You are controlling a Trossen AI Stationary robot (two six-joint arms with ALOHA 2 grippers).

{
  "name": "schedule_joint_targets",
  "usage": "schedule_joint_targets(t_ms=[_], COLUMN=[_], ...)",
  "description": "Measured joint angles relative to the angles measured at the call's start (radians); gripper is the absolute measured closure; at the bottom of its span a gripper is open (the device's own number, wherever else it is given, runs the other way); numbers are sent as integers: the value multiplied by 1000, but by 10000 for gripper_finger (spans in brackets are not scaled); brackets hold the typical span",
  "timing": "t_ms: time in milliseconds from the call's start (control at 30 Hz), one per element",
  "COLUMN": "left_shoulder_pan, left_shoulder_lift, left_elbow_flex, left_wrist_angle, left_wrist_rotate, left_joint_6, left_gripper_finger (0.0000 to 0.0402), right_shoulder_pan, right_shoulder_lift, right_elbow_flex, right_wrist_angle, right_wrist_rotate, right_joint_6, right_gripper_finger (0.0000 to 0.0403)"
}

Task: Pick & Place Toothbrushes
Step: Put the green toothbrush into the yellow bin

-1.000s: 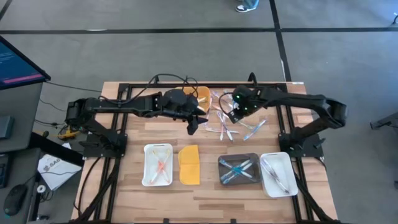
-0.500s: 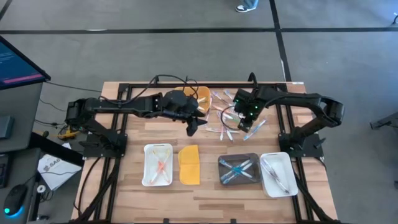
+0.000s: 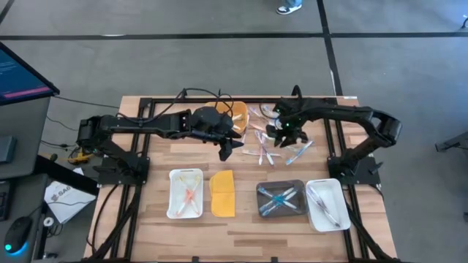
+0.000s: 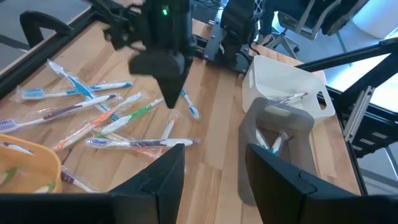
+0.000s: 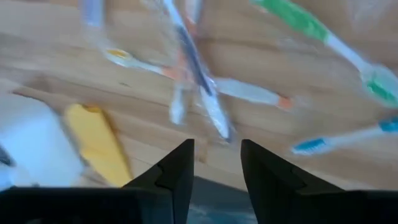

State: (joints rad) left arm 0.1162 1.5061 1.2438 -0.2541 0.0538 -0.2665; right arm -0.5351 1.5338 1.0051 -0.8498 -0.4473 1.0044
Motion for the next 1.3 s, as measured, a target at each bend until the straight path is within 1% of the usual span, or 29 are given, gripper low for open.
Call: schedule_joint_targets(t_ms=[67,167,300,433,667,800,967,1100,1200,1300], left_shoulder_pan=[0,-6,-13,-14,-19,-20,-20,-20,-20,-18], left_shoulder_lift=[0,0,0,0,0,0,0,0,0,0], left_elbow_flex=[0,0,0,0,0,0,0,0,0,0], left_wrist_angle=[0,1,0,1,1,1,1,1,2,7], left_wrist_rotate=[0,-1,0,0,-1,0,-1,-1,-1,-1], left_joint_6=[0,-1,-2,-1,-2,-3,-3,-3,-2,-2], left_gripper_finger=[238,238,238,238,238,238,238,238,238,238], right_shoulder_pan=[9,20,25,24,22,6,-19,-54,-82,-114], right_shoulder_lift=[26,67,126,177,230,257,257,254,252,250], right_elbow_flex=[0,0,-1,0,0,-1,-1,-1,-1,-1], right_wrist_angle=[-29,-81,-94,-77,-85,-93,-115,-87,-49,-3], right_wrist_rotate=[5,52,108,145,223,271,413,488,508,505], right_joint_6=[-4,-26,-35,-39,-67,-98,-126,-174,-209,-233], right_gripper_finger=[276,287,308,337,398,392,401,400,401,401])
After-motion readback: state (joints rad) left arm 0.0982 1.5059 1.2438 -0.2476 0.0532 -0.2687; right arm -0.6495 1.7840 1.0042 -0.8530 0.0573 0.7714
